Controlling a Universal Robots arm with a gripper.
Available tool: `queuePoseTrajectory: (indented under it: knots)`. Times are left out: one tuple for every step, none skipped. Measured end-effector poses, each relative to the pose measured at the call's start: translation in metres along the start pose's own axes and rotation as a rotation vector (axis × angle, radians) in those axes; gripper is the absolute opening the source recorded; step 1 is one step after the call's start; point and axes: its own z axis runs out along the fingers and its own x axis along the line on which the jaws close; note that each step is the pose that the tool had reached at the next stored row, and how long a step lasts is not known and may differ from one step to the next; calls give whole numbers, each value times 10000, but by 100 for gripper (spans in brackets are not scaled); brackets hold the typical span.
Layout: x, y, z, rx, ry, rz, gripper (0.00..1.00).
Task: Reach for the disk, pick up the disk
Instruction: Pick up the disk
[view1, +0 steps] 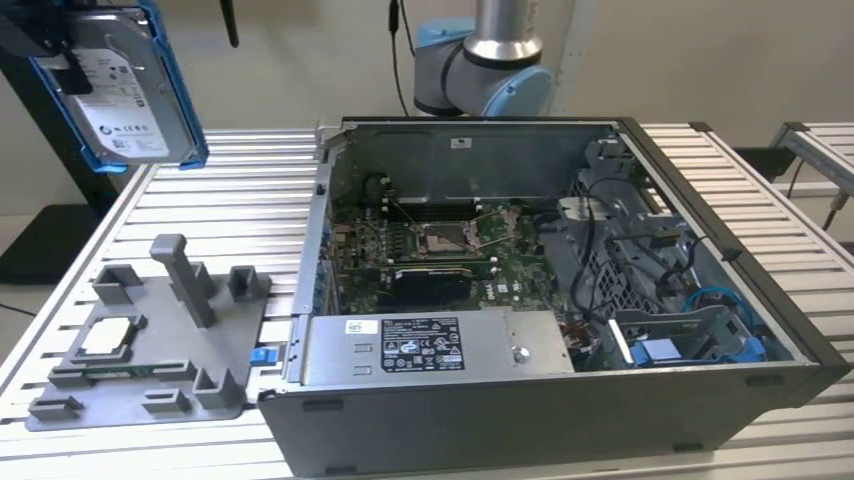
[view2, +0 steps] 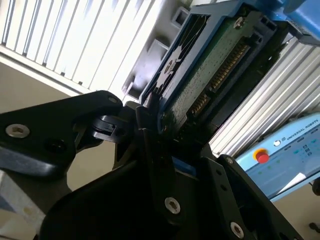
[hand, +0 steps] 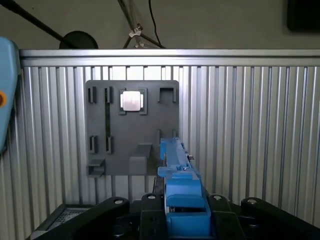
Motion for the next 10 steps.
queuePoseTrajectory:
  knots:
    - [-1, -39, 1, -1, 0, 0, 0]
    - [-1, -84, 2, -4, 0, -1, 0]
    - [-2, -126, 4, -6, 0, -1, 0]
    - [-3, -167, 5, -10, 1, 0, 0]
    - [-4, -202, 5, -12, 1, 0, 0]
    - [-5, -233, 6, -16, 1, 0, 0]
    - [-5, -264, 6, -23, 1, 0, 0]
    - [-6, -296, 5, -33, 1, 0, 0]
    - [-6, -325, 4, -41, 1, -1, 0]
    - [-7, -352, 1, -47, 2, -1, 0]
